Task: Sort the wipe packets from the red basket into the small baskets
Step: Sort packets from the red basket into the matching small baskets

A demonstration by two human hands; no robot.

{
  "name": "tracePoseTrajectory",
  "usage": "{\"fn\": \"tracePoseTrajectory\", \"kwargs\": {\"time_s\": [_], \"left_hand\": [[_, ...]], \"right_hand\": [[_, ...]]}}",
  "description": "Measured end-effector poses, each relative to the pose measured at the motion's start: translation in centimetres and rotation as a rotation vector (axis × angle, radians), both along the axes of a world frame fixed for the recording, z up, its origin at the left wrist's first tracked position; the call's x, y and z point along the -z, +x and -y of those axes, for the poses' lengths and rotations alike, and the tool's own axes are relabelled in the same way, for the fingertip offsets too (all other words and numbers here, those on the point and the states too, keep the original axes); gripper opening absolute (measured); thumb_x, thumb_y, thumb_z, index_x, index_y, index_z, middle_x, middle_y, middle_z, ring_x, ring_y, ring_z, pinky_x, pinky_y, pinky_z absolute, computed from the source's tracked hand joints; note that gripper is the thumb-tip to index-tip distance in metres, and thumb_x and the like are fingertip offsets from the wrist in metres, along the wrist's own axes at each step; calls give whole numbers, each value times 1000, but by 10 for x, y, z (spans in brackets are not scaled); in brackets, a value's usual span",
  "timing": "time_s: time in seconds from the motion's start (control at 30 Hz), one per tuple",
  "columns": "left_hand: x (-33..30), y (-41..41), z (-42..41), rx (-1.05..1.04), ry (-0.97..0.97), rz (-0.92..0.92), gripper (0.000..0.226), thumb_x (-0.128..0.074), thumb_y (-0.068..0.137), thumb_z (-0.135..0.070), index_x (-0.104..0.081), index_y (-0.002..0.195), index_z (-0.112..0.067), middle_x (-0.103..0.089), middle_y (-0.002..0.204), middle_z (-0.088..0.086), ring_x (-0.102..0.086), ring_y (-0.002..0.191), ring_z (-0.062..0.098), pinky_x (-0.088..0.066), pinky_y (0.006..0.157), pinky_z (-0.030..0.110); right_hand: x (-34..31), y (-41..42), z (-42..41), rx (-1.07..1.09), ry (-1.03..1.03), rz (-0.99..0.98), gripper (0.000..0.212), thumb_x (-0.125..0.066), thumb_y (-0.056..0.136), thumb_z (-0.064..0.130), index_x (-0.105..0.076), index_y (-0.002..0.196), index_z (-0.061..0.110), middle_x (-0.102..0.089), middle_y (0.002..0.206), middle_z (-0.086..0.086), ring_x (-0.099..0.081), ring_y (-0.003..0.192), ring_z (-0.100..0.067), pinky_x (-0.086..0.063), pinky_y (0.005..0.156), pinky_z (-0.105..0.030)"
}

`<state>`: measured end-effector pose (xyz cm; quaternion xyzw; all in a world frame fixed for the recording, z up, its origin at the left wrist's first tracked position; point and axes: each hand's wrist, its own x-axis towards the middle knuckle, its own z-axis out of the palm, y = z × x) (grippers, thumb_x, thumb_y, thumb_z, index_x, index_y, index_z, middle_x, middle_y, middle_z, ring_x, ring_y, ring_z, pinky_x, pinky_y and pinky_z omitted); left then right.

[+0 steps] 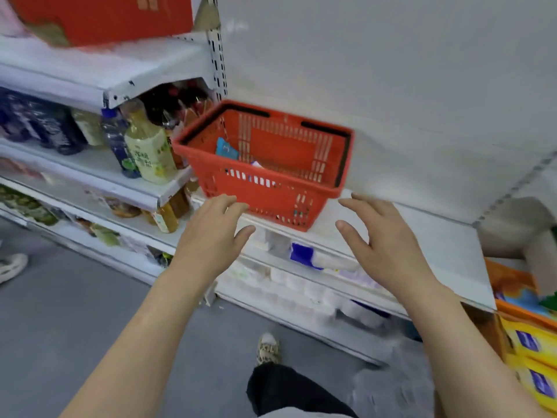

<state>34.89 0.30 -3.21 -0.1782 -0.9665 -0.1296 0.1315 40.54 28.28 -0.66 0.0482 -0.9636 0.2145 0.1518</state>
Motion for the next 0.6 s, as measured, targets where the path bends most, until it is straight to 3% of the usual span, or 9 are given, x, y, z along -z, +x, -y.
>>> {"fn": "tracePoseTrajectory", "kwargs": {"time_s": [0.1,0.27,0.37,0.6], "left_hand": [[-6,-69,15,-37,15,-12,43,-66,88,-35,-64,121,-8,-61,125,15,-54,120,37,-44,100,48],[-16,-177,35,-54,58,64,41,-67,89,-33,-64,123,-10,-59,130,13,-48,125,34,-37,106,42],[-12,-224,45,-47,104,128,41,-70,87,-29,-65,121,-7,-60,128,14,-49,122,34,-34,105,37],[3,-329,58,87,133,364,47,-58,94,-32,-51,137,-14,-48,142,6,-42,132,26,-32,110,36]], "right_hand": [[1,-74,18,-42,3,1,39,-59,96,35,-60,132,21,-55,139,-2,-47,127,-21,-38,101,-30],[-9,-187,50,-73,36,83,41,-60,96,33,-59,134,20,-53,142,-4,-44,132,-23,-33,107,-29],[-3,-241,67,-76,55,199,42,-58,96,37,-57,135,22,-54,140,-4,-45,131,-24,-35,107,-33],[50,-381,135,-126,65,613,49,-57,93,49,-59,131,18,-64,128,-5,-59,117,-27,-48,95,-39]]}}
